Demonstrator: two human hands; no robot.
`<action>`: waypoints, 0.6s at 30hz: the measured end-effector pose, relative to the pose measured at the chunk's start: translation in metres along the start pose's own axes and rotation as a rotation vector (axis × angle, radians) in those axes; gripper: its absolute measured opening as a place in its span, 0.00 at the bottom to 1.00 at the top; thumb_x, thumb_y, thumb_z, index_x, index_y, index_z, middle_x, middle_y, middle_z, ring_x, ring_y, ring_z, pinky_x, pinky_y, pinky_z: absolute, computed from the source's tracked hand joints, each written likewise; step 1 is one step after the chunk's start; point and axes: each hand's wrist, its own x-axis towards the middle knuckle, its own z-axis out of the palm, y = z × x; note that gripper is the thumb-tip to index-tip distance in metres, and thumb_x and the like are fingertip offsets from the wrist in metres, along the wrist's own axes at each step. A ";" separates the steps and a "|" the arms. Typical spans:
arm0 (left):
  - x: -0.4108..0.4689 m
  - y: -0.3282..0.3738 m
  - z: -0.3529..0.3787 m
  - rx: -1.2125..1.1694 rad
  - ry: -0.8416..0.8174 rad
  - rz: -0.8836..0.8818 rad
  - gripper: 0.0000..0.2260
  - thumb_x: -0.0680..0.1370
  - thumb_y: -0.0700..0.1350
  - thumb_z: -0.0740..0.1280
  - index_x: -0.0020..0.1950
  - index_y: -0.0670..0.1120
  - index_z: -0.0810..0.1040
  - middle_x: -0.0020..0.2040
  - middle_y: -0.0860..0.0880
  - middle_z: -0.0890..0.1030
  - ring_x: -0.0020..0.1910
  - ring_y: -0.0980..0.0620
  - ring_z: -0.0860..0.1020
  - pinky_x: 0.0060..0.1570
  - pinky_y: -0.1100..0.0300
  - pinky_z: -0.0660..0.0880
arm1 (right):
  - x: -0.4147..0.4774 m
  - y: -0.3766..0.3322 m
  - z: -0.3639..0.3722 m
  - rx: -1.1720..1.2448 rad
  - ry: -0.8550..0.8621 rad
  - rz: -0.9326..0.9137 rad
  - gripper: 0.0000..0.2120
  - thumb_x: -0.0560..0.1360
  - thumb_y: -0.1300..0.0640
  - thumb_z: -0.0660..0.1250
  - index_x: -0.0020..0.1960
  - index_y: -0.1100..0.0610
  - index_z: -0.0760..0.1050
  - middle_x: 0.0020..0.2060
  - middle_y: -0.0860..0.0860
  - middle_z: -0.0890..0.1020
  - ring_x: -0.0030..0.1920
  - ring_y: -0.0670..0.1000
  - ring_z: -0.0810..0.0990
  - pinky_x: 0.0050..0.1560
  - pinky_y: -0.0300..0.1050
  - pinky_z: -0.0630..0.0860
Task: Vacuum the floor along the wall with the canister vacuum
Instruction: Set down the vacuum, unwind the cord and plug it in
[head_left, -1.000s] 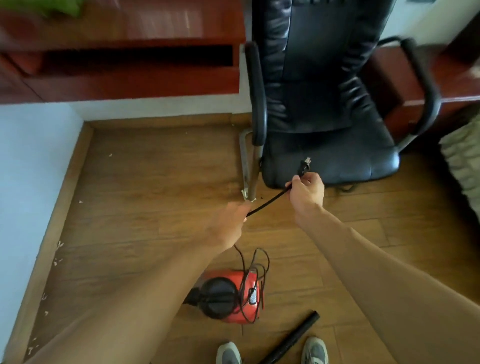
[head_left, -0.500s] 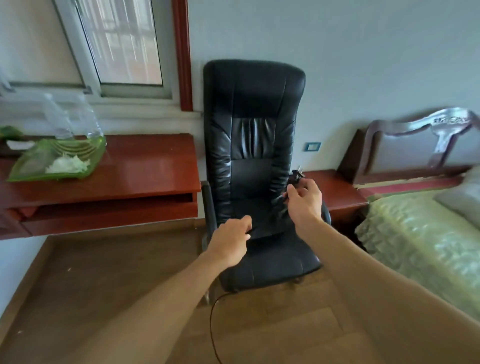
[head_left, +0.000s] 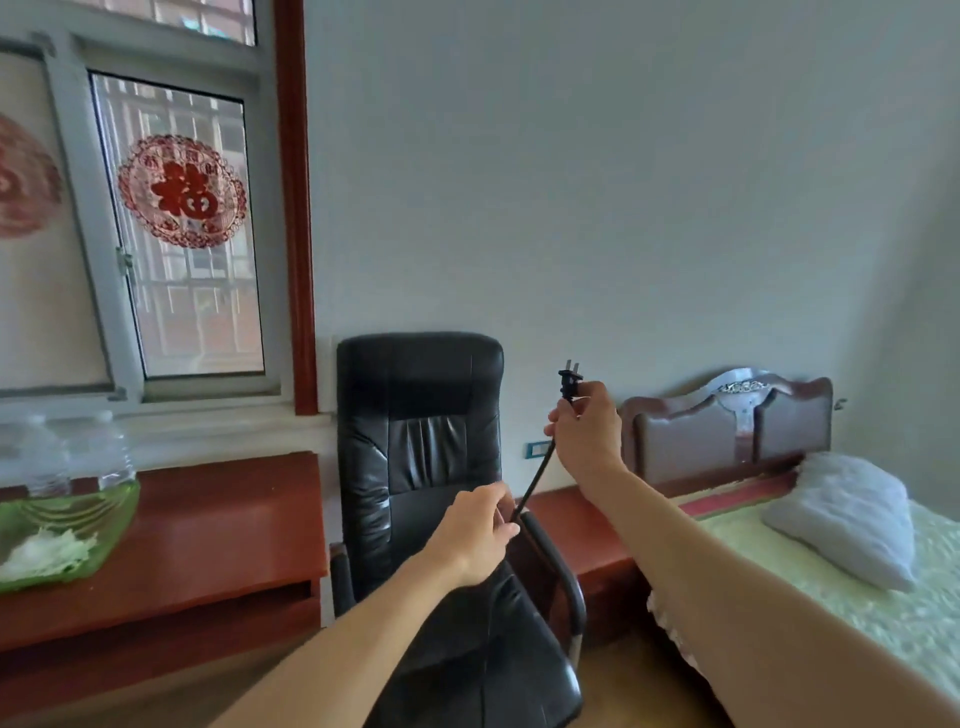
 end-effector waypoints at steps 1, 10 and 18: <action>0.003 0.013 -0.002 -0.022 0.000 0.010 0.04 0.80 0.42 0.67 0.48 0.46 0.73 0.38 0.51 0.78 0.34 0.52 0.79 0.39 0.60 0.77 | 0.004 -0.008 -0.010 0.000 0.011 -0.022 0.06 0.81 0.66 0.57 0.56 0.60 0.68 0.39 0.55 0.76 0.34 0.52 0.76 0.24 0.30 0.70; 0.030 0.139 0.036 -0.145 0.070 0.121 0.06 0.79 0.42 0.68 0.46 0.49 0.73 0.40 0.50 0.81 0.28 0.62 0.78 0.32 0.70 0.73 | 0.050 -0.042 -0.122 -0.150 0.063 -0.188 0.06 0.80 0.60 0.61 0.56 0.57 0.72 0.35 0.50 0.80 0.39 0.56 0.83 0.40 0.49 0.78; 0.074 0.234 0.103 -0.156 0.135 0.154 0.06 0.79 0.43 0.69 0.45 0.49 0.74 0.40 0.51 0.81 0.30 0.61 0.77 0.32 0.70 0.73 | 0.105 -0.032 -0.230 -0.172 0.101 -0.271 0.05 0.80 0.56 0.62 0.52 0.57 0.73 0.35 0.51 0.81 0.36 0.55 0.82 0.37 0.46 0.77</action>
